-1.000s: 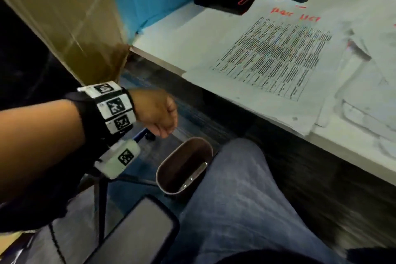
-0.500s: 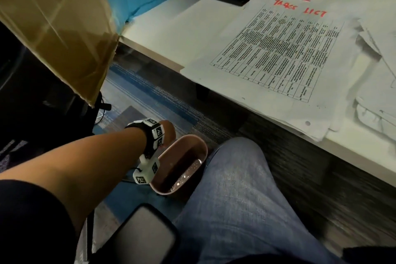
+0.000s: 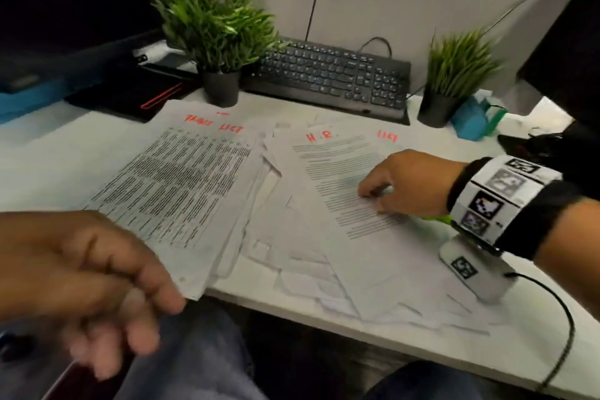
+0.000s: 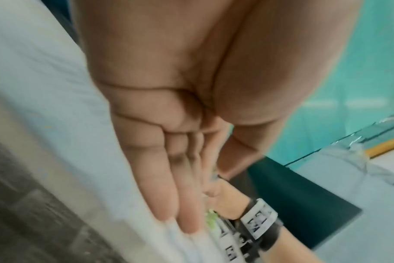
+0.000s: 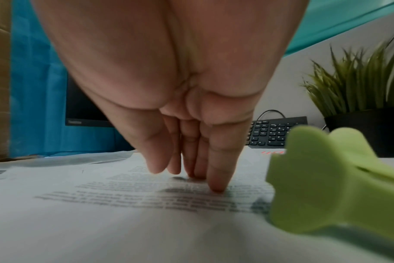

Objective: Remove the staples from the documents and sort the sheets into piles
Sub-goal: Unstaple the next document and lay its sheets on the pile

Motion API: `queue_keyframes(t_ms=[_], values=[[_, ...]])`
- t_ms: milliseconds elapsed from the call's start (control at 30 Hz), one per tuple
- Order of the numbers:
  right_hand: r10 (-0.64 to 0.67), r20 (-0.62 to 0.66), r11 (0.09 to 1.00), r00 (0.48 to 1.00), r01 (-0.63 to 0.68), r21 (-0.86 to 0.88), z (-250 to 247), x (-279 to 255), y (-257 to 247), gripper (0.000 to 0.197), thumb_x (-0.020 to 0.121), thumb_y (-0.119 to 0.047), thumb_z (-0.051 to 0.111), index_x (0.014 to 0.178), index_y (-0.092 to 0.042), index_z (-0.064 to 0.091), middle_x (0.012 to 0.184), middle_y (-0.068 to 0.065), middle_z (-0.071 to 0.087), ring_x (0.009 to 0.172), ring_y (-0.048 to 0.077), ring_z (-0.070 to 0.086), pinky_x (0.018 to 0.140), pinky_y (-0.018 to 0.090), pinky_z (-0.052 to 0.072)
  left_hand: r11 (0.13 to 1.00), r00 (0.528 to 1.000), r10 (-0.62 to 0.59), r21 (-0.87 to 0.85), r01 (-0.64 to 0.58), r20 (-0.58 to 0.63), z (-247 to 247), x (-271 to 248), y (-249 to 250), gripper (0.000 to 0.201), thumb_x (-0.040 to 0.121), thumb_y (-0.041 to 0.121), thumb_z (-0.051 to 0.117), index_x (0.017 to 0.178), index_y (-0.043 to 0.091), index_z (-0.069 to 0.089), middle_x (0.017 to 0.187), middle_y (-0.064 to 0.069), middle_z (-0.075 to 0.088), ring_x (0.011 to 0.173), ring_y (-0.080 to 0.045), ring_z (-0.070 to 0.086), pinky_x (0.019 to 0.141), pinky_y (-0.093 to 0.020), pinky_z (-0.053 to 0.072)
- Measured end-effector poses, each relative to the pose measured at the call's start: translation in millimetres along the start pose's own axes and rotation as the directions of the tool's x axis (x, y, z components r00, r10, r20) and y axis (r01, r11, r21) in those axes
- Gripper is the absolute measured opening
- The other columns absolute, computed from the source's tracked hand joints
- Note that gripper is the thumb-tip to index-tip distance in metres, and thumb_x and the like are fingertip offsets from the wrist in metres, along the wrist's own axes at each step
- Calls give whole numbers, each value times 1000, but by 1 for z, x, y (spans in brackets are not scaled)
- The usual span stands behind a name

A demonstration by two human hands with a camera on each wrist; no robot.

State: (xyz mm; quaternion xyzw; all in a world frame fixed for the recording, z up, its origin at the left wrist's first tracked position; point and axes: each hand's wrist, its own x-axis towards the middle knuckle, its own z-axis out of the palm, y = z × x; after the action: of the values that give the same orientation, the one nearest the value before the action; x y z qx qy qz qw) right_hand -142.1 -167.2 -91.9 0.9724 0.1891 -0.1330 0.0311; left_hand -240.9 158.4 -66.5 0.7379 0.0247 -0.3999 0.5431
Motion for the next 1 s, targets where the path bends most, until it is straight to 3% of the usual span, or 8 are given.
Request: queue_keyframes(t_ms=[167, 267, 433, 567, 733, 867, 933, 1000], values=[[11, -68, 984, 998, 1, 177, -9, -13, 16, 39, 91, -14, 65, 128, -26, 66, 120, -7, 69, 108, 12, 63, 99, 26, 47, 989, 955, 64, -108, -99, -290, 22, 51, 43, 26, 95, 13, 62, 116, -1, 67, 106, -26, 75, 91, -35, 77, 72, -37, 66], [131, -233, 977, 964, -85, 196, -25, -26, 45, 36, 91, -17, 68, 126, -26, 67, 122, -6, 69, 108, 12, 62, 96, 26, 48, 989, 934, -26, -145, -27, -357, 38, 92, 58, 26, 100, 16, 55, 117, -4, 59, 113, -31, 70, 101, -41, 72, 88, -45, 59], [237, 99, 972, 966, -236, -23, -4, -43, 62, 58, 83, -57, 69, 133, -32, 54, 127, -5, 57, 100, 14, 45, 89, 29, 42, 988, 882, -87, -153, 17, -464, 54, 130, 74, 18, 95, 21, 62, 104, 7, 57, 97, -21, 73, 78, -29, 70, 69, -36, 58], [191, 74, 981, 979, -188, -35, 8, -44, 55, 49, 88, -53, 66, 129, -28, 58, 112, -5, 54, 95, 13, 44, 80, 25, 35, 973, 823, -52, -212, -85, -566, 63, 148, 79, 14, 87, 19, 72, 94, 12, 62, 70, -6, 60, 57, -18, 56, 55, -24, 49], [191, 35, 982, 981, -190, -18, 15, -41, 55, 38, 89, -37, 69, 124, -25, 60, 105, -6, 50, 94, 14, 44, 77, 24, 35, 944, 775, 138, -154, -290, -617, 73, 163, 81, 29, 80, -5, 74, 102, 9, 61, 101, -16, 71, 89, -31, 70, 83, -40, 60], [243, -3, 964, 970, -241, 110, 11, -40, 66, 33, 85, -36, 75, 114, -22, 69, 98, -7, 55, 90, 14, 51, 75, 25, 41, 919, 696, 385, 185, -347, -606, 82, 166, 86, 37, 87, -3, 68, 113, 23, 69, 99, -15, 72, 52, -14, 53, 44, -16, 44], [352, -47, 856, 935, -301, 420, 8, -41, 81, 22, 83, -30, 79, 101, -19, 75, 93, -3, 66, 83, 14, 58, 72, 28, 49, 851, 606, 523, 328, -410, -600, 77, 163, 92, 35, 87, -2, 69, 106, 27, 73, 107, -17, 74, 49, -26, 52, 48, -26, 49], [457, 12, 380, 889, -208, 901, 1, -47, 93, 9, 85, -18, 77, 91, -12, 74, 85, 6, 72, 72, 16, 64, 65, 31, 55, 783, 539, 617, 381, -491, -574, 69, 151, 100, 33, 87, -1, 70, 99, 30, 74, 115, -7, 74, 70, -35, 63, 71, -40, 60]])
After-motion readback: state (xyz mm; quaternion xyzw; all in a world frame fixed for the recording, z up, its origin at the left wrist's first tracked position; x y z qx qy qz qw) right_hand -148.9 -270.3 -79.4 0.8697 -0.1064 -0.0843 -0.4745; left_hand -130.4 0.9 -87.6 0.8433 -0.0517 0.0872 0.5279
